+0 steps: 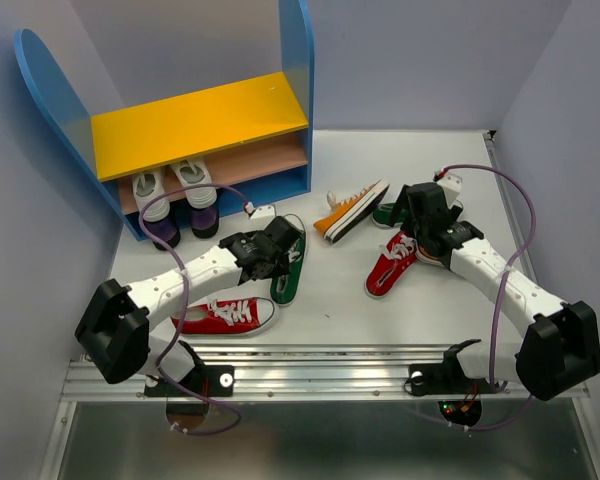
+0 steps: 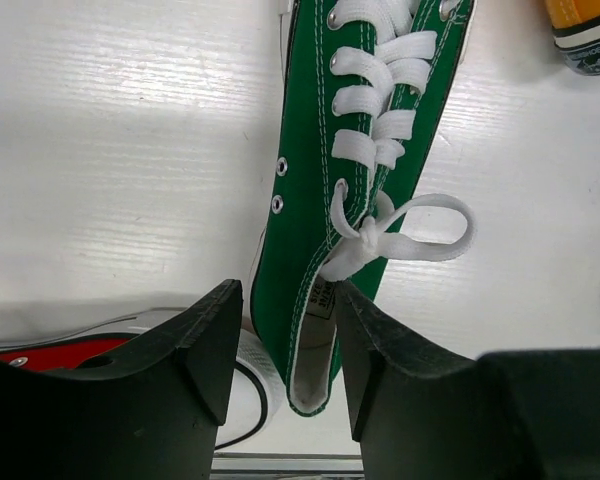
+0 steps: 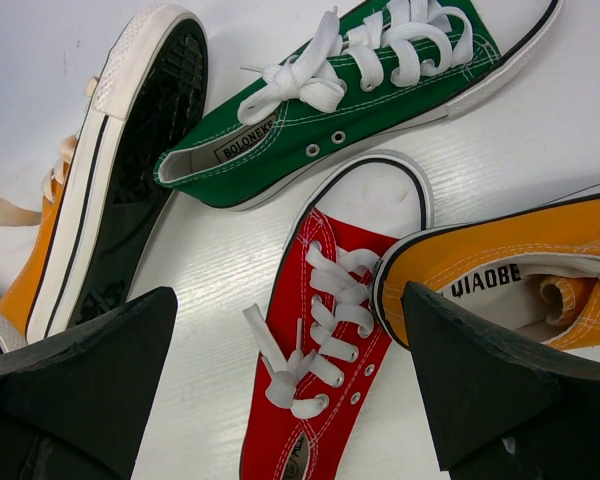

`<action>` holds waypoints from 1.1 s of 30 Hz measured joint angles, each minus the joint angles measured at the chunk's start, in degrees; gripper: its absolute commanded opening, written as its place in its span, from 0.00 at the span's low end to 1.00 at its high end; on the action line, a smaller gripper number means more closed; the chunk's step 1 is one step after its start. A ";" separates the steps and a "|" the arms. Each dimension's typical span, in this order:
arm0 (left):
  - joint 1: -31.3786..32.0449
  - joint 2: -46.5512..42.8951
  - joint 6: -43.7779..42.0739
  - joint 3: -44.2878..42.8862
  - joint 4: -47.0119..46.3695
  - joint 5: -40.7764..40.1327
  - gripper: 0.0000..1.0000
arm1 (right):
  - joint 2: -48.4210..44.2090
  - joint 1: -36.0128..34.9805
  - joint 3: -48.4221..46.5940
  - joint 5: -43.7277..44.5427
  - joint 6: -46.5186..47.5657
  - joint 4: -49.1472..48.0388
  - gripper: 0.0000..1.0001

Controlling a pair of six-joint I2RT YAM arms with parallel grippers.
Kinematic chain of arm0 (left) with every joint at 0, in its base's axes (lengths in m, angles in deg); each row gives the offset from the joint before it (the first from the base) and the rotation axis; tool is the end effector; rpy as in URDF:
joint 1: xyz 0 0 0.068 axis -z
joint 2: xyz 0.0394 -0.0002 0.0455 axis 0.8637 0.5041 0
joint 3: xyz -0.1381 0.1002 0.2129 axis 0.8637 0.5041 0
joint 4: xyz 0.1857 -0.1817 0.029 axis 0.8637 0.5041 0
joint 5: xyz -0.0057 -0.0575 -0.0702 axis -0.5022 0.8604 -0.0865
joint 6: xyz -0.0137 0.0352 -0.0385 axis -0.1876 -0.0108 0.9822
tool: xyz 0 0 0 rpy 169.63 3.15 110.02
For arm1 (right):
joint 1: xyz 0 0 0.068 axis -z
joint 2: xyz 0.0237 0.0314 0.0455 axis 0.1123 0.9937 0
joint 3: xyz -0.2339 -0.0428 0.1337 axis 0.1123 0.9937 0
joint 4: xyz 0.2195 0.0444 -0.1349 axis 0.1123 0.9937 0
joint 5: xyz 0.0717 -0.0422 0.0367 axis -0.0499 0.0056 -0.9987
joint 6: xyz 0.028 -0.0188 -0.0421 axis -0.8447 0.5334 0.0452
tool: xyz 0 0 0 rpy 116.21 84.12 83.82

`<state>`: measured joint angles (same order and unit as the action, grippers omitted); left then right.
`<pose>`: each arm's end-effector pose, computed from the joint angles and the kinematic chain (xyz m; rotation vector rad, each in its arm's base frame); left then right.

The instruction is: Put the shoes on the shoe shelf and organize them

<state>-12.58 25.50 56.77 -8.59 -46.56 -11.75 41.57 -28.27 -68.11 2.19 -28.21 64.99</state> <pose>0.1998 -0.1963 0.2396 -0.1281 2.4555 -0.2396 0.2555 0.0842 0.2694 0.4893 2.1382 -0.0112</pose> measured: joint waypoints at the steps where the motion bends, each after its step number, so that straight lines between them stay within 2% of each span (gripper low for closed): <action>1: 0.00 -0.35 -0.02 -0.02 -0.15 -0.02 0.54 | 0.00 0.00 0.00 0.00 -0.07 0.00 1.00; 6: 0.00 -0.33 0.00 0.55 -0.70 0.87 0.54 | 0.00 0.00 0.00 0.00 -0.22 0.00 1.00; 13: 0.00 2.93 -0.50 3.23 -2.43 3.52 0.48 | -1.25 0.00 0.02 0.02 -1.11 -0.09 1.00; 15: 0.00 4.13 -0.59 3.69 -2.82 3.96 0.42 | -1.84 0.00 0.02 0.04 -1.29 -0.44 1.00; 16: 0.00 4.92 -0.61 3.87 -3.17 4.20 0.32 | -1.88 0.00 0.02 0.04 -1.31 -0.52 1.00; 18: 0.02 6.16 -0.83 3.96 -3.69 4.26 0.19 | -1.88 0.00 0.02 0.02 -1.44 -0.83 1.00; 19: 0.00 6.40 -1.05 3.96 -3.58 4.02 0.00 | -1.88 0.00 0.02 0.02 -1.51 -0.83 1.00; 26: 0.02 6.40 -0.81 2.36 -1.05 2.84 0.00 | -1.88 0.00 0.02 0.00 -1.55 -0.87 1.00; 33: -0.02 6.38 2.38 -6.03 4.50 1.29 0.00 | -1.88 0.00 0.02 0.00 -1.55 -0.90 1.00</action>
<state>-12.60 31.89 59.15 -14.62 -42.05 -10.46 39.69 -28.27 -68.09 2.19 -29.77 64.09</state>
